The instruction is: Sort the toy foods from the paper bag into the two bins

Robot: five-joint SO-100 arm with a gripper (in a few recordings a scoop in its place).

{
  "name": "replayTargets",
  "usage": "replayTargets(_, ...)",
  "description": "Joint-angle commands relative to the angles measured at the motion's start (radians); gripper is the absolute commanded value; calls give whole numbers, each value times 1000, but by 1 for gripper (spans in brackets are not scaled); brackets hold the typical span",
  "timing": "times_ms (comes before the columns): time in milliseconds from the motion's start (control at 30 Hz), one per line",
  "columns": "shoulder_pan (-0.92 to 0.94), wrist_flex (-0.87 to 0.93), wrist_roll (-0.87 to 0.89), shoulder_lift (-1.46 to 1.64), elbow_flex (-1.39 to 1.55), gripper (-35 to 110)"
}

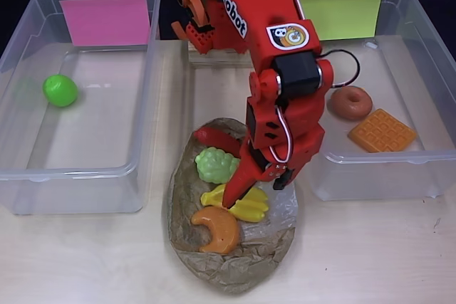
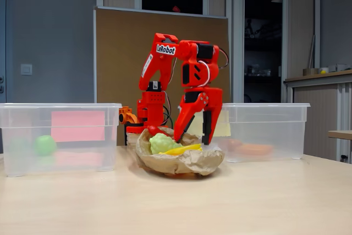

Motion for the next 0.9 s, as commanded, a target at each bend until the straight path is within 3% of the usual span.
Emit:
replayTargets(0,-2,-37,-8,-3,5,42)
replayTargets(333,29,-64,-34,-17,46,40)
replayTargets(533,38,-51,-35,-2,60,26)
replayTargets(867,40,15,-66,-9,-12,17)
